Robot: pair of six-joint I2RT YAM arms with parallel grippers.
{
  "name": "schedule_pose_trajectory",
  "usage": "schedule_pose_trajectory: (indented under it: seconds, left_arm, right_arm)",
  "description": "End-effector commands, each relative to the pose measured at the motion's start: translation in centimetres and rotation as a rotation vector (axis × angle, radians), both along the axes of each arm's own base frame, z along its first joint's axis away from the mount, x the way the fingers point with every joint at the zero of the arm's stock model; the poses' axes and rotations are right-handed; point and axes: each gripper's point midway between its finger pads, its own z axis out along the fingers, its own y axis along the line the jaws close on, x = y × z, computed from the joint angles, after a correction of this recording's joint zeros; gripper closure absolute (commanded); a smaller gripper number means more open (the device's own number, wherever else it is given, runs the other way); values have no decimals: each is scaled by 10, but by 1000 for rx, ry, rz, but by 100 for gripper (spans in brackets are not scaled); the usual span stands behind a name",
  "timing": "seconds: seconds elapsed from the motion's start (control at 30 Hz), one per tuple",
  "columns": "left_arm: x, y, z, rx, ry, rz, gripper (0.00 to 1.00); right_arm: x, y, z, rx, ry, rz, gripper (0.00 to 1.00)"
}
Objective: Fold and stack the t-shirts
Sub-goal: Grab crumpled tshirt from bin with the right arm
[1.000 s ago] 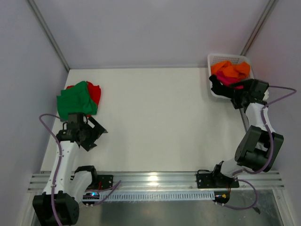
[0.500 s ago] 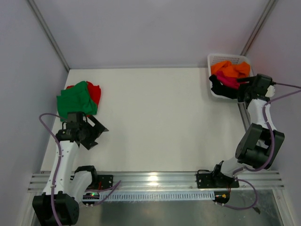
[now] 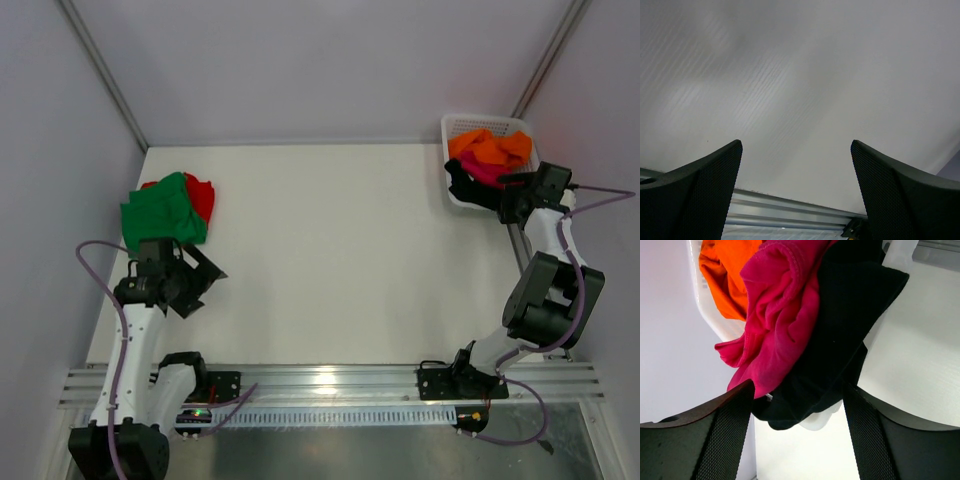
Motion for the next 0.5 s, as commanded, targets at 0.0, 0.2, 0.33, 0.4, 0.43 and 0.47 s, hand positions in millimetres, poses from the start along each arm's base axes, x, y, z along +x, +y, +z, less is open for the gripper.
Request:
schedule_pose_trajectory:
  seconds: [0.0,0.2,0.33,0.4,0.43,0.47]
  left_arm:
    - [0,3,10,17,-21,16,8]
    - [-7,9,17,52,-22,25,8]
    - [-13,11,24,64,-32,29,8]
    - [-16,11,26,66,-39,33,8]
    - [-16,11,26,67,-38,35,8]
    - [-18,11,26,65,-34,37,8]
  right_arm:
    - [-5,-4,10,-26,-9,-10,25]
    - [1,-4,-9,-7,3,-2,58]
    - [6,-7,-18,-14,10,3,73]
    - [9,-7,-19,-17,2,11,79]
    - [11,-6,-19,-18,-7,21,87]
    - [12,-5,-20,-23,-10,33,90]
